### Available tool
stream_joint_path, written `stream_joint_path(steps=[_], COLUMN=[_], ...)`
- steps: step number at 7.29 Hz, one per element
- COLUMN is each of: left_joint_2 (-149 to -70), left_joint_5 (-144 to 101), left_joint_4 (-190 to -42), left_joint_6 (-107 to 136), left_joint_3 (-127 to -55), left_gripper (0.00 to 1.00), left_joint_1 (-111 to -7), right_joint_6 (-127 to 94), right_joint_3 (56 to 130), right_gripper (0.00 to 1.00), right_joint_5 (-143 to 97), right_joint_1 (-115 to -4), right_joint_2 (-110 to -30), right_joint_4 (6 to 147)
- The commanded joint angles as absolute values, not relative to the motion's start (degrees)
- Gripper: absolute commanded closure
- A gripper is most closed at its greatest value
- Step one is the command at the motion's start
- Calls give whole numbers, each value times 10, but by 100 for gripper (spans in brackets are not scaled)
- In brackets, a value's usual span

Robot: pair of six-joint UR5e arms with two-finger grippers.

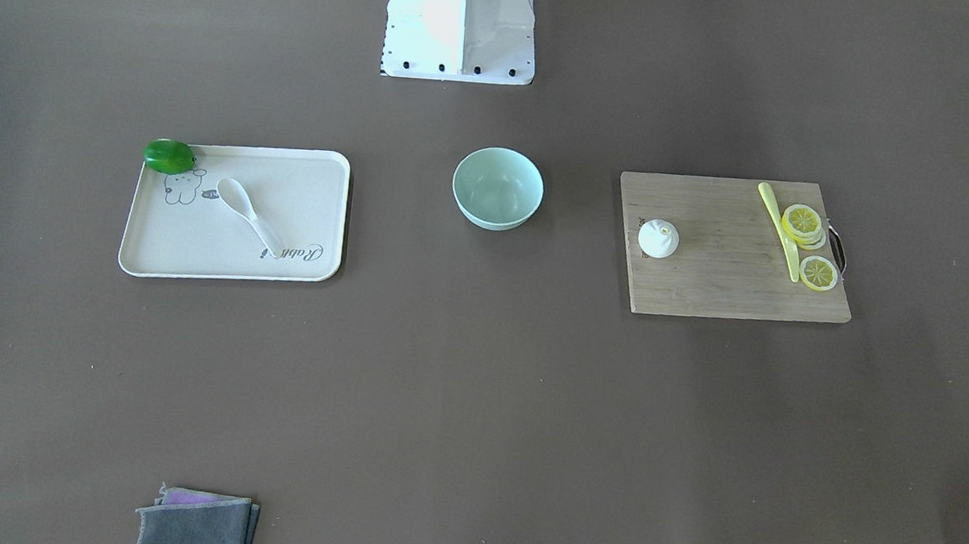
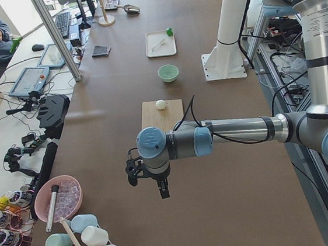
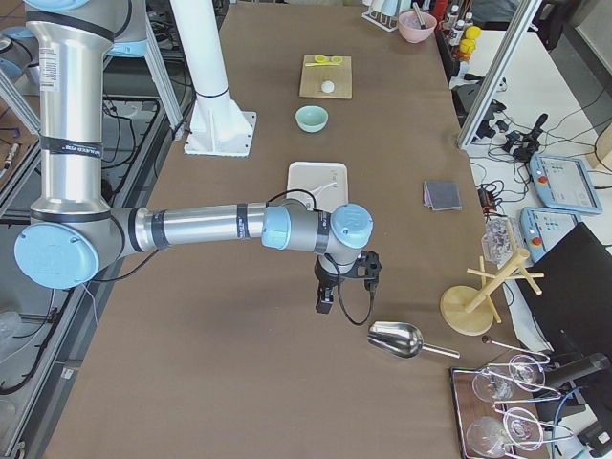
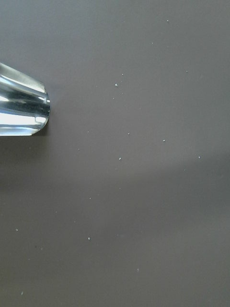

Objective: Put spoon and bun in bowl

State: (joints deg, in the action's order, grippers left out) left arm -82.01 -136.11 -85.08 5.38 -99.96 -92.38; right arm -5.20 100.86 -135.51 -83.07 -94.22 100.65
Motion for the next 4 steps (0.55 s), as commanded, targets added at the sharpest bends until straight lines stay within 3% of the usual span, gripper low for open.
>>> stream_joint_path(steps=[1, 4], left_joint_2=[-829, -843], left_joint_5=[-1361, -1362], left_joint_4=[-851, -853], left_joint_6=[54, 62], left_joint_3=[-1001, -1000], left_gripper=[3, 2], left_joint_1=[-912, -891], right_joint_6=[-116, -177], right_joint_3=[1012, 1009], right_gripper=[0, 0], right_joint_5=[-1356, -1354], right_joint_1=[-774, -657], right_joint_2=[-940, -938], right_joint_4=[951, 770])
